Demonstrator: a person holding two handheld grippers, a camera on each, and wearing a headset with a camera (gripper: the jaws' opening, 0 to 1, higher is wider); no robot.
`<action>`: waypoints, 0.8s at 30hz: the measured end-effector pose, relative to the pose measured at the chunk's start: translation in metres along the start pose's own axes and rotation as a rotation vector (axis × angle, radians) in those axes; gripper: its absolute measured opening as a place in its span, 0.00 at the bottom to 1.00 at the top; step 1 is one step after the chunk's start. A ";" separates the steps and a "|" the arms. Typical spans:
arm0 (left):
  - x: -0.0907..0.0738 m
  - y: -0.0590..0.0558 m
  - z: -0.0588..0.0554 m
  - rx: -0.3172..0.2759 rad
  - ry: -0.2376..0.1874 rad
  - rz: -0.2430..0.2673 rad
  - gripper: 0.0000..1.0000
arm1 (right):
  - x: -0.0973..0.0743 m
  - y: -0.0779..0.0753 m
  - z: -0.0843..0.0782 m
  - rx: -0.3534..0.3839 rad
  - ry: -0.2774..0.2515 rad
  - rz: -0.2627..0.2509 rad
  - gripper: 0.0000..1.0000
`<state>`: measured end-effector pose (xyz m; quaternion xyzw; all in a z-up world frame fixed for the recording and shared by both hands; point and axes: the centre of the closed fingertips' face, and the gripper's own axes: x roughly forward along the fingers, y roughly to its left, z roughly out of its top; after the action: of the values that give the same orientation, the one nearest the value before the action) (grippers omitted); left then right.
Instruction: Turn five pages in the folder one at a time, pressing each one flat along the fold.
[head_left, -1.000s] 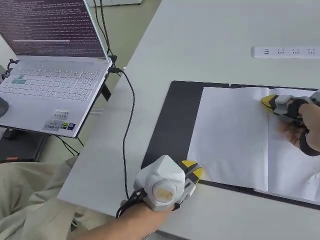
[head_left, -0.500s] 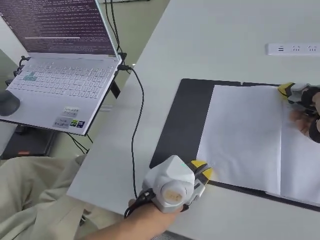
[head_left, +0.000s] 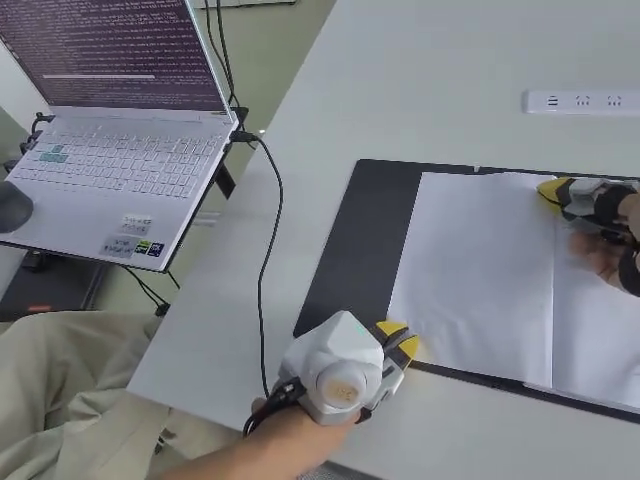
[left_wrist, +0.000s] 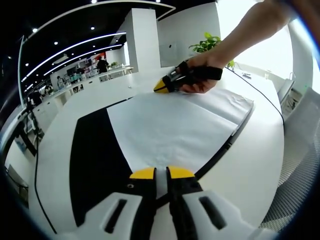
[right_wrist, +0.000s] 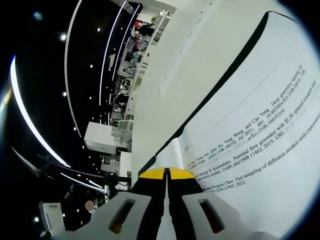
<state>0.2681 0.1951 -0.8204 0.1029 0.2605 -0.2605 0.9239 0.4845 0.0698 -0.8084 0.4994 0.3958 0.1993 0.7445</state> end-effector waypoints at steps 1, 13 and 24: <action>0.000 0.000 0.000 0.000 0.000 0.000 0.06 | -0.001 0.000 -0.002 -0.003 0.006 0.002 0.00; 0.000 0.000 0.000 -0.006 -0.001 0.000 0.07 | -0.031 -0.004 -0.041 0.018 0.152 0.034 0.00; -0.001 0.000 0.000 -0.009 -0.003 0.002 0.07 | -0.057 -0.005 -0.075 0.006 0.204 0.056 0.00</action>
<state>0.2675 0.1951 -0.8202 0.0984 0.2603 -0.2587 0.9250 0.3905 0.0727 -0.8046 0.4896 0.4561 0.2688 0.6928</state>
